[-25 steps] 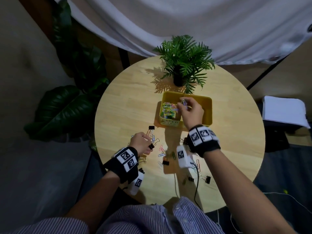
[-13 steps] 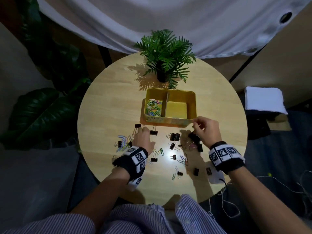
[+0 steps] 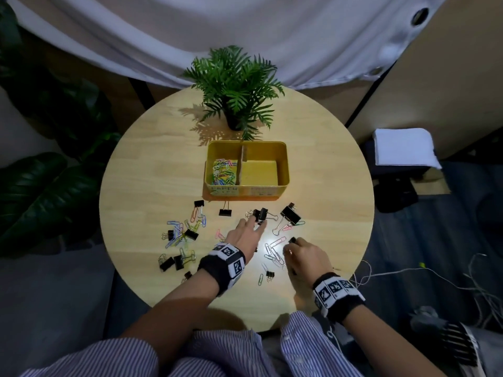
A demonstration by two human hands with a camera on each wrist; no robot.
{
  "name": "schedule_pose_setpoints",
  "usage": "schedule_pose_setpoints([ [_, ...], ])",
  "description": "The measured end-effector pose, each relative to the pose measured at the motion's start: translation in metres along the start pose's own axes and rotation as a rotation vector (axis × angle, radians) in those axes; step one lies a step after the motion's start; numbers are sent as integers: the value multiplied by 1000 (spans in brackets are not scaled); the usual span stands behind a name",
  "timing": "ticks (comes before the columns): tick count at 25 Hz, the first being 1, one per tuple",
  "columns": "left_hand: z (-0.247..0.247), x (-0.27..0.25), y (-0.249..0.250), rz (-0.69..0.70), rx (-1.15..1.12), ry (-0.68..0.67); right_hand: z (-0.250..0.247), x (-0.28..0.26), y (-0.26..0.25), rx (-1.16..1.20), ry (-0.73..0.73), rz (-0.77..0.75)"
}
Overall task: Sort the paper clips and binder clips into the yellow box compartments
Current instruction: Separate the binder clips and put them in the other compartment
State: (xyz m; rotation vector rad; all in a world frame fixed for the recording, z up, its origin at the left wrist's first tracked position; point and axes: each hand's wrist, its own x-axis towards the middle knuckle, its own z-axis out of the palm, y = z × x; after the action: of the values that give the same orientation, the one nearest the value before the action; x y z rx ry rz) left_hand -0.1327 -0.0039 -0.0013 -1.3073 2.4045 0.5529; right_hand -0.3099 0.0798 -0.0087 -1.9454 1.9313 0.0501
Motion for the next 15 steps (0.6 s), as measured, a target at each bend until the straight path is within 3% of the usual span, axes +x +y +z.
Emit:
schedule_pose_setpoints([
  [4,-6,-3,-3,-51,39,68,-7,-5,25,78,104,143],
  [7,2,-8,8,90,102,170,-18,2,34,67,199,153],
  [11,19,-21,21,222,153,51,-20,24,24,-84,113,129],
  [15,25,-21,12,180,70,82,-12,20,8,-153,-4,43],
])
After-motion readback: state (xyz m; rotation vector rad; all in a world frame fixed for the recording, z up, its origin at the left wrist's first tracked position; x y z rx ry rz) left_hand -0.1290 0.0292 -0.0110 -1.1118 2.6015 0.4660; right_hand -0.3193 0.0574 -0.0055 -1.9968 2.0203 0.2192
